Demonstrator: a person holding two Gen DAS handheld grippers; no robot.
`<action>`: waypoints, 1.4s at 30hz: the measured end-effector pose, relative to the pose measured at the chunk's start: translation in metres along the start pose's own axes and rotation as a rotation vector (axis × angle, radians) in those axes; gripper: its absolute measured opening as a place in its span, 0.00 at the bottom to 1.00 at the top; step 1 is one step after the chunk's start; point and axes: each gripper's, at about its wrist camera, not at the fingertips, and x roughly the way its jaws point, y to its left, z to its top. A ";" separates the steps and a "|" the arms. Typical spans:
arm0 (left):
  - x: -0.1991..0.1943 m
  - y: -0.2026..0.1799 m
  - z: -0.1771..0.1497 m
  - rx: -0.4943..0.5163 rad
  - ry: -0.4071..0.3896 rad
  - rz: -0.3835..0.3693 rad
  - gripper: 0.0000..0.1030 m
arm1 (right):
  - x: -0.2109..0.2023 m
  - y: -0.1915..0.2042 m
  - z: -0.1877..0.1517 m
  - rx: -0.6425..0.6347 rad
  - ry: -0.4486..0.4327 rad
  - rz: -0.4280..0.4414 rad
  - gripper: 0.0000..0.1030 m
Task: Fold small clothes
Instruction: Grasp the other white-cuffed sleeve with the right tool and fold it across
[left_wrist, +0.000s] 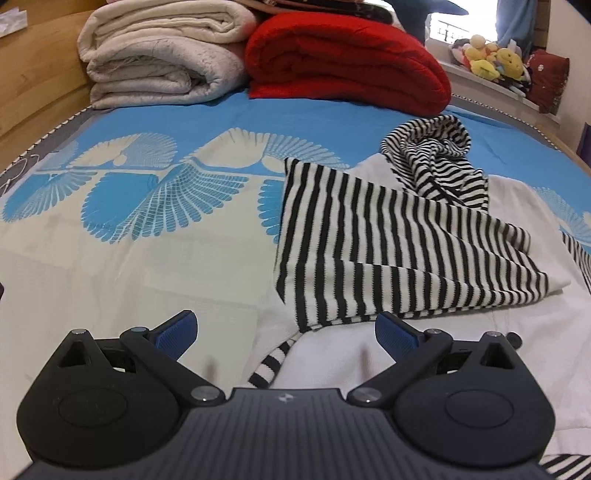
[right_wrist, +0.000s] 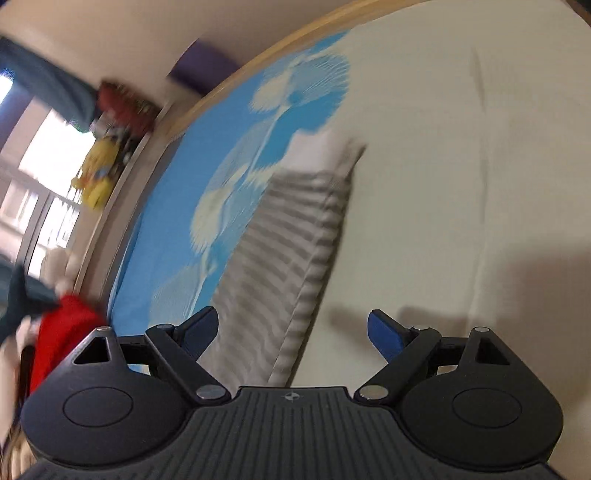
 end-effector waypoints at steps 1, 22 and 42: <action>0.001 0.000 0.000 -0.001 0.001 0.006 1.00 | 0.006 -0.004 0.007 0.010 -0.011 0.003 0.86; 0.012 0.023 0.010 -0.057 0.028 0.034 1.00 | 0.071 0.140 0.030 -0.456 -0.264 -0.113 0.08; -0.007 0.061 0.028 -0.290 -0.010 -0.019 1.00 | -0.080 0.176 -0.332 -1.319 0.311 0.390 0.73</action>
